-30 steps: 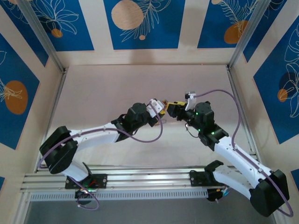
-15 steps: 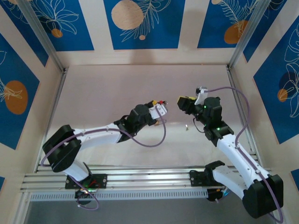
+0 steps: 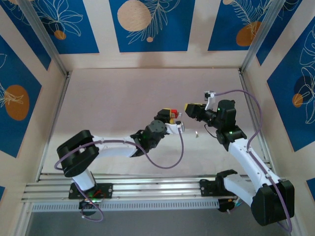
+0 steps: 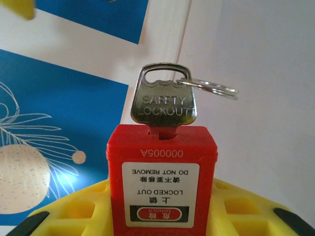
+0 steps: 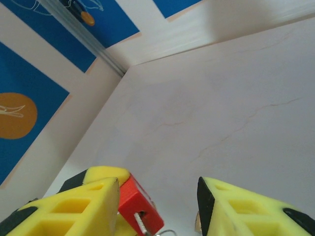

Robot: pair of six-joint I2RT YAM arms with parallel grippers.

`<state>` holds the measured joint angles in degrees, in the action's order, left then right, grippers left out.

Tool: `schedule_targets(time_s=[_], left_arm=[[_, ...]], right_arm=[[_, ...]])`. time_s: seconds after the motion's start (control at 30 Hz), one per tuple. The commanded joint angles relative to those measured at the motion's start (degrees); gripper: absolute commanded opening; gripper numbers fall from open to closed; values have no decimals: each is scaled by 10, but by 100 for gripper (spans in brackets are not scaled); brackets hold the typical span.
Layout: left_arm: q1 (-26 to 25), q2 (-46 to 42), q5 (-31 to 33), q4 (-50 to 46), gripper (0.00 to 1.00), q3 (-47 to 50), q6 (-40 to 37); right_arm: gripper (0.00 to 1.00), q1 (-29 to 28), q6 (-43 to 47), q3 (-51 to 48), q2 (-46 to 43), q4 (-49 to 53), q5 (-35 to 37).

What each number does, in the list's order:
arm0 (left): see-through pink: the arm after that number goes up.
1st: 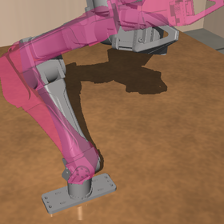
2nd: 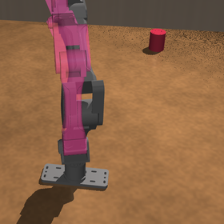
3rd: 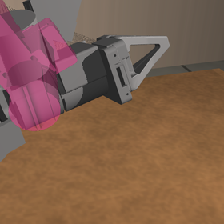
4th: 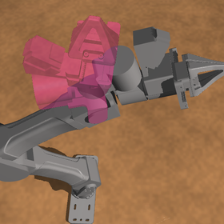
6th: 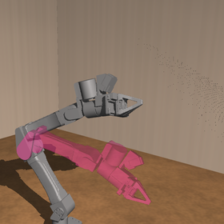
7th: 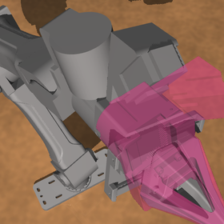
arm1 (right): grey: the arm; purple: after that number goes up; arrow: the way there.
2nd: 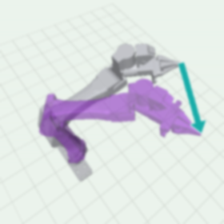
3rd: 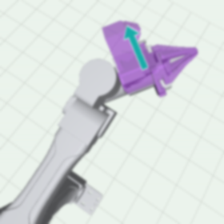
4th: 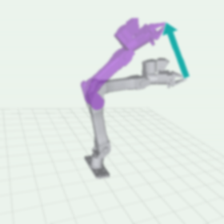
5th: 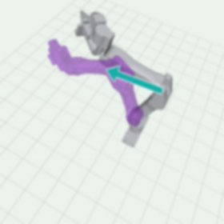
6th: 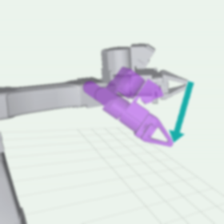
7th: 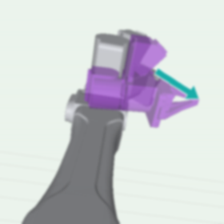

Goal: Unlock with the key

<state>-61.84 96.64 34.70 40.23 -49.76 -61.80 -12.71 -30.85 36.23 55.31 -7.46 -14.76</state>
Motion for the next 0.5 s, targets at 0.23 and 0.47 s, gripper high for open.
schedule_targets(time_s=[0.23, 0.47], left_arm=[[-14, 53, 82, 216, 30, 58, -164], [-23, 76, 97, 302, 30, 78, -190]], right_arm=[[42, 16, -9, -54, 10, -62, -58], [38, 21, -8, -49, 55, -65, -104]])
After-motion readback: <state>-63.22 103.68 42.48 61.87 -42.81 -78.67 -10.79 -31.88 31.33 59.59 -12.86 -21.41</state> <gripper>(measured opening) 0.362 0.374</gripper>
